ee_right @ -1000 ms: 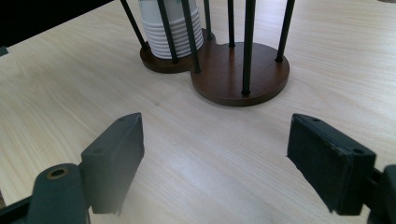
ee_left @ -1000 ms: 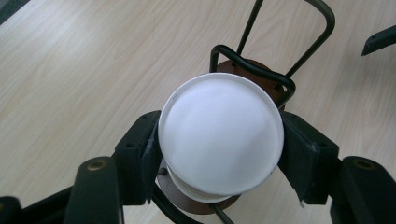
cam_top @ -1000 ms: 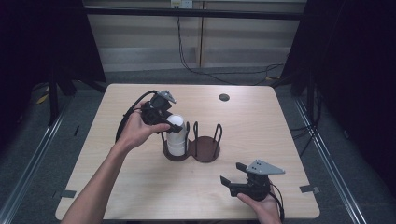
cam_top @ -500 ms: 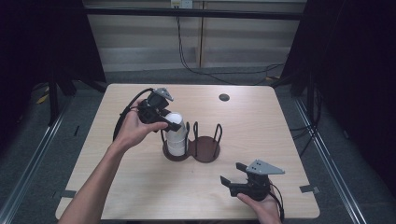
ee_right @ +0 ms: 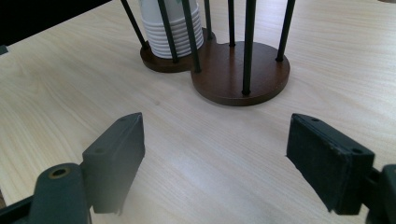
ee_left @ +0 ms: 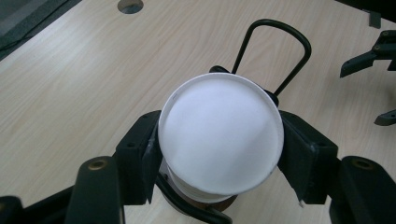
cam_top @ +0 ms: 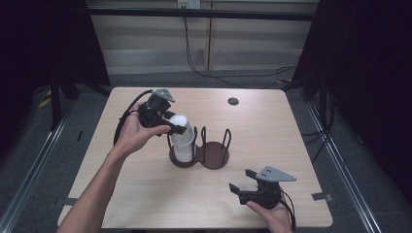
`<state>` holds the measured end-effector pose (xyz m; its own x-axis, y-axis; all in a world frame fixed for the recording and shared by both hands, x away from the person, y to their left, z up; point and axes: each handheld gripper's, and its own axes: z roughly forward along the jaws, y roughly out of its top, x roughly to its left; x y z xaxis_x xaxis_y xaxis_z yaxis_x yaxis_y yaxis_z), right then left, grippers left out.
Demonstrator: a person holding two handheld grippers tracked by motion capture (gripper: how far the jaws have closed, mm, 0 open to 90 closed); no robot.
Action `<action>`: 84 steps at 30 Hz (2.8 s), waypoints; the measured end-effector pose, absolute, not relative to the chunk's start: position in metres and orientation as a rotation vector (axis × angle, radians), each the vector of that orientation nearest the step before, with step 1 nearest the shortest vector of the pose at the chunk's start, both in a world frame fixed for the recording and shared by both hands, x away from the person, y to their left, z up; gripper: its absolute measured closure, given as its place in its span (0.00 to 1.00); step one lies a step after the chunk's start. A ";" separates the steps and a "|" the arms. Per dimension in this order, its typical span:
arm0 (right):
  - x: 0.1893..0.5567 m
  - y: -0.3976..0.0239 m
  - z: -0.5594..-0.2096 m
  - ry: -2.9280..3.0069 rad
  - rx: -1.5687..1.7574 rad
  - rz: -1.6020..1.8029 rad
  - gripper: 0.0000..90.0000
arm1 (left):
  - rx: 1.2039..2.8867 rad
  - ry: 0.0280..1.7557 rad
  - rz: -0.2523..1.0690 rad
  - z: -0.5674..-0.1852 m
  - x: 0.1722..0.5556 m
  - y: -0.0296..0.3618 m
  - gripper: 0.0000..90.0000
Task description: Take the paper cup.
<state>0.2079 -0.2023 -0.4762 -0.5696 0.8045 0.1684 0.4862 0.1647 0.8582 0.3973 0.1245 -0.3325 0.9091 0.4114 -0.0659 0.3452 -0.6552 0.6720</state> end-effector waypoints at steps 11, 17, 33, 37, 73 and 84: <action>0.208 -0.203 -0.476 2.119 1.233 1.365 0.21 | 2.289 0.524 0.162 -0.323 0.391 0.129 0.41; 0.208 -0.202 -0.476 2.121 1.232 1.365 0.21 | 2.255 0.533 0.166 -0.322 0.389 0.131 0.41; 0.208 -0.203 -0.476 2.122 1.241 1.361 0.21 | 2.186 0.490 0.160 -0.311 0.374 0.134 0.41; 0.209 -0.202 -0.476 2.125 1.239 1.361 0.21 | 2.166 0.468 0.156 -0.312 0.367 0.135 0.41; 0.209 -0.201 -0.471 2.127 1.195 1.470 0.18 | 2.117 0.375 0.040 -0.345 0.330 0.141 0.41; 0.209 -0.192 -0.460 2.164 1.102 1.545 0.15 | 2.102 0.371 -0.004 -0.358 0.319 0.140 0.41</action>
<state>0.2092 -0.1924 -0.4602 -0.6773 0.7055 0.2084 0.4263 0.1456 0.8928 0.3187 0.1398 -0.3584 0.9537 0.2610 -0.1495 0.2641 -0.4883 0.8318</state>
